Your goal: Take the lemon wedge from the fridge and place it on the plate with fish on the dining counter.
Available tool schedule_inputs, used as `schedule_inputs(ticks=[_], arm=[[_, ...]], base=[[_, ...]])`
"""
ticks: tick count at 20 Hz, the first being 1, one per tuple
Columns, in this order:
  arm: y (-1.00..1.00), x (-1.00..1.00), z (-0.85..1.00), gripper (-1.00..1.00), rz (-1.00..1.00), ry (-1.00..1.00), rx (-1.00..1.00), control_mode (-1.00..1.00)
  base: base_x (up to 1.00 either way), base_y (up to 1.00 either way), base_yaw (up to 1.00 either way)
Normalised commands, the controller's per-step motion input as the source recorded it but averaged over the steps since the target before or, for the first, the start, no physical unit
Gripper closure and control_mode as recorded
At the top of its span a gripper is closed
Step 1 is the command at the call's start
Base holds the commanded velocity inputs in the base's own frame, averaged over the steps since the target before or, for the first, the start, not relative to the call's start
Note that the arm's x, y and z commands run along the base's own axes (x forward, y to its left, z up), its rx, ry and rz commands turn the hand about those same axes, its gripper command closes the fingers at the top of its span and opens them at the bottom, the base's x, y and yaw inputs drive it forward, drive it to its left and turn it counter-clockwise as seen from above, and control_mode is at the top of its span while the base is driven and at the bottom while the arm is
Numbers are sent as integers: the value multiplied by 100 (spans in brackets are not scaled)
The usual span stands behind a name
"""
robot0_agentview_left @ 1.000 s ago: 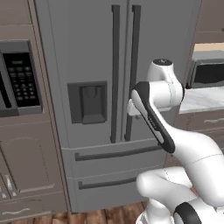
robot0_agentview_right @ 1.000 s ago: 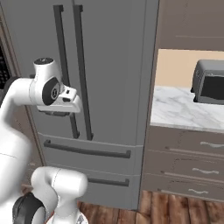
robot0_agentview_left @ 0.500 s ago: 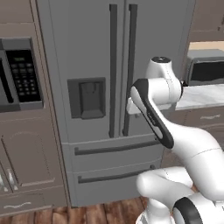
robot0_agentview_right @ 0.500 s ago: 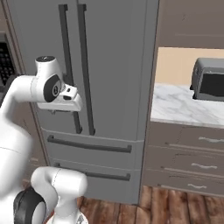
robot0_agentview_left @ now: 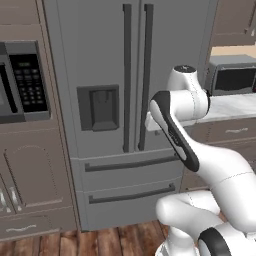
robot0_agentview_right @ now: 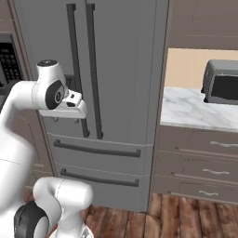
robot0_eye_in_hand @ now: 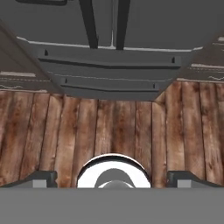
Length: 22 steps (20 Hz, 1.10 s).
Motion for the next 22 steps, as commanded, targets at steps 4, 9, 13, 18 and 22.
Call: schedule_inputs(ticks=[4, 9, 13, 18, 22], arm=[[0, -3, 3, -100, 0, -10, 0, -100], [0, 0, 17, -100, 0, -25, 0, -100], [0, 15, 14, -100, 2, -40, 0, -100], [-4, 68, 2, -100, 1, -19, 0, -100], [-15, 86, 3, -100, 4, -10, 0, -100]], base=[[0, 0, 0], [0, 0, 0], [0, 0, 0], [0, 0, 0], [0, 0, 0]])
